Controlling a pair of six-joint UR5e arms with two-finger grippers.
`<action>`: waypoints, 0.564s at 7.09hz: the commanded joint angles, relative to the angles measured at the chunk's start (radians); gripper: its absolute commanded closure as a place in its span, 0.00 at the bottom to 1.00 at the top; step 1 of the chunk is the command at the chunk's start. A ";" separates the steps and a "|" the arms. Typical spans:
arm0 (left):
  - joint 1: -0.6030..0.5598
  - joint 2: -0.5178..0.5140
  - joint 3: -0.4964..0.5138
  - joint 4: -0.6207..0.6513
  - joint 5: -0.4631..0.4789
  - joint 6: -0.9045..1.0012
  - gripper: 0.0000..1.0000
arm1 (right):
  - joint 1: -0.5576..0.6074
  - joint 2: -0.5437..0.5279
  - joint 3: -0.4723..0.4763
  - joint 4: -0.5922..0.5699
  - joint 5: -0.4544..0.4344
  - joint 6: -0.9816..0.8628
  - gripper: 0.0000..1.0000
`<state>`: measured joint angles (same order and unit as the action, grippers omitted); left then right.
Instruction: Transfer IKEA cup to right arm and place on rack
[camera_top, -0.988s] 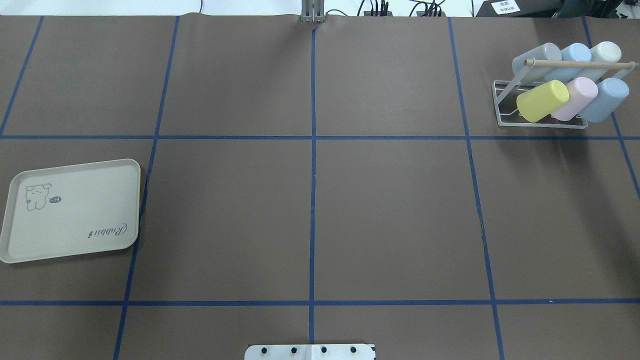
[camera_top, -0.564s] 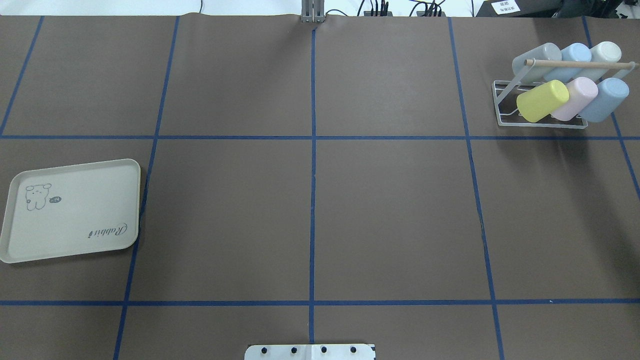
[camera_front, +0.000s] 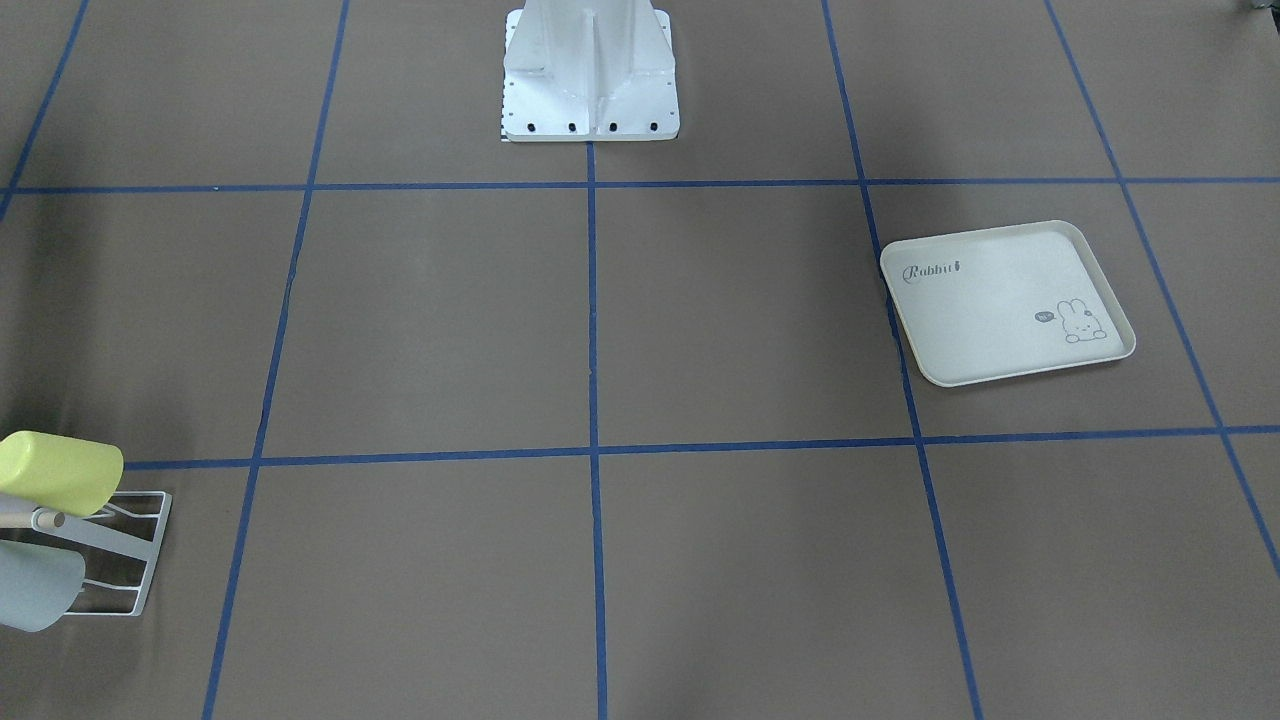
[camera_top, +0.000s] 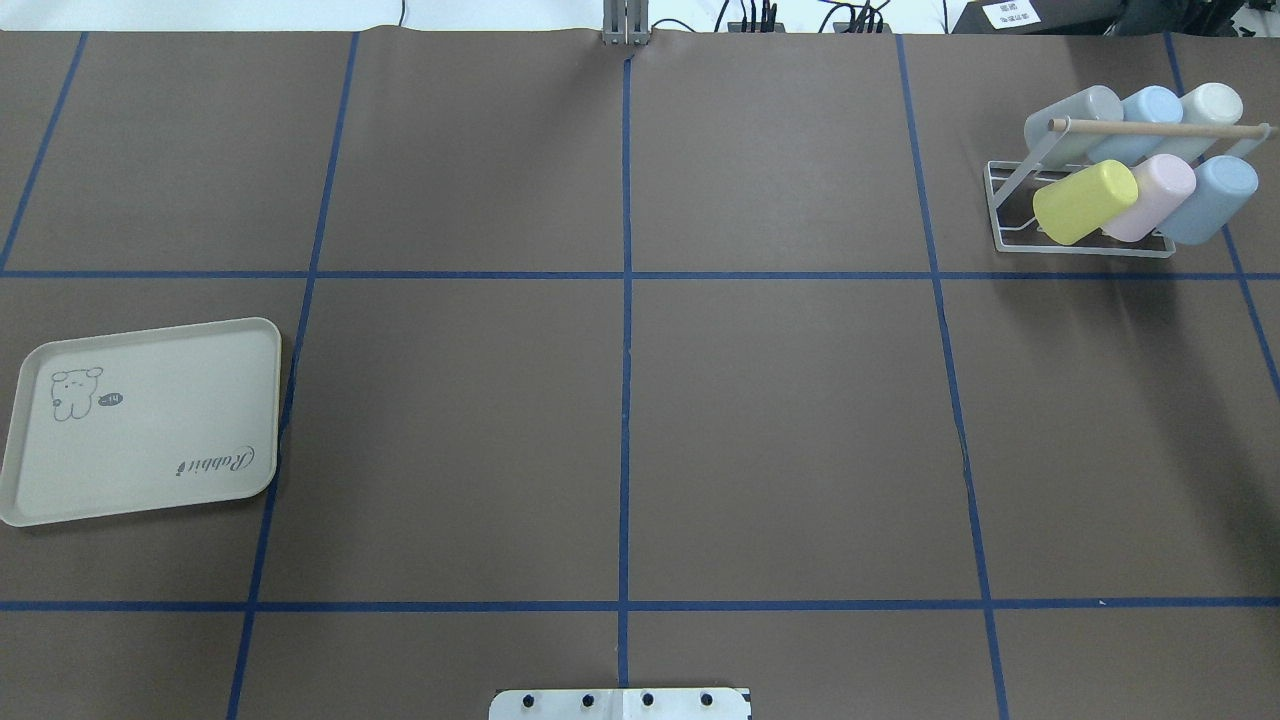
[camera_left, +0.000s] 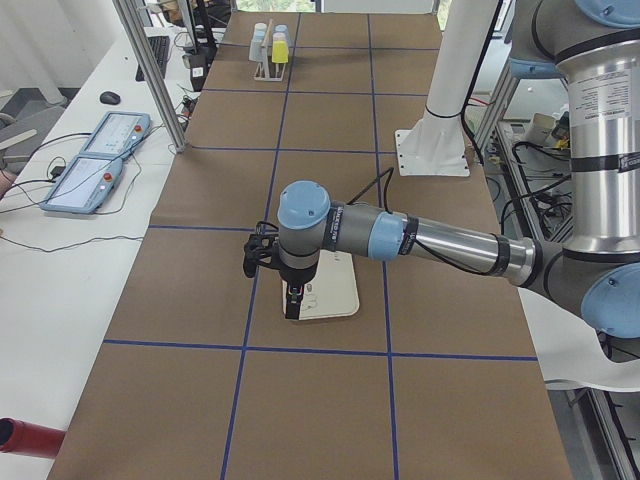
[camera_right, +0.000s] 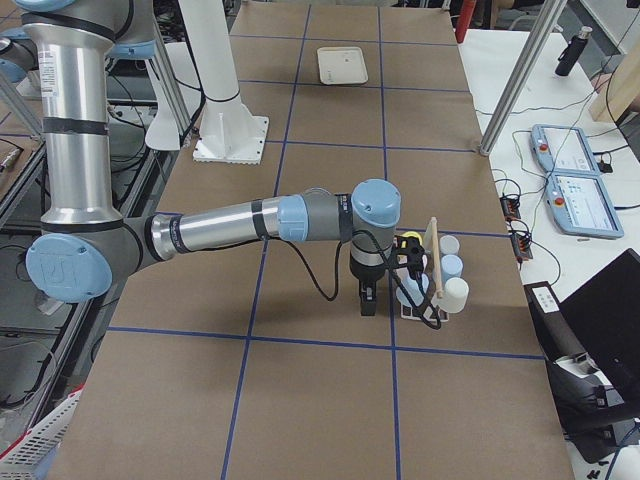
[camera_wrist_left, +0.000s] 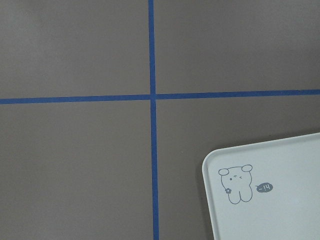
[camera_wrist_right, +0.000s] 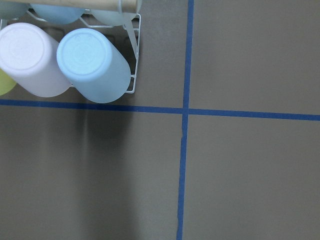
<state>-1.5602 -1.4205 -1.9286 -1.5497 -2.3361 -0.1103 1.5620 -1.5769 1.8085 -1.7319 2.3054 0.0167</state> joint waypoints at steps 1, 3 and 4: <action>0.000 -0.003 -0.001 -0.003 0.000 -0.003 0.00 | 0.000 0.000 0.000 0.000 0.002 0.000 0.00; 0.003 -0.015 0.002 -0.012 0.001 -0.002 0.00 | 0.000 0.000 -0.001 0.000 0.002 0.000 0.00; 0.003 -0.015 0.010 -0.016 0.001 0.006 0.00 | 0.000 0.000 -0.001 0.000 0.003 0.000 0.00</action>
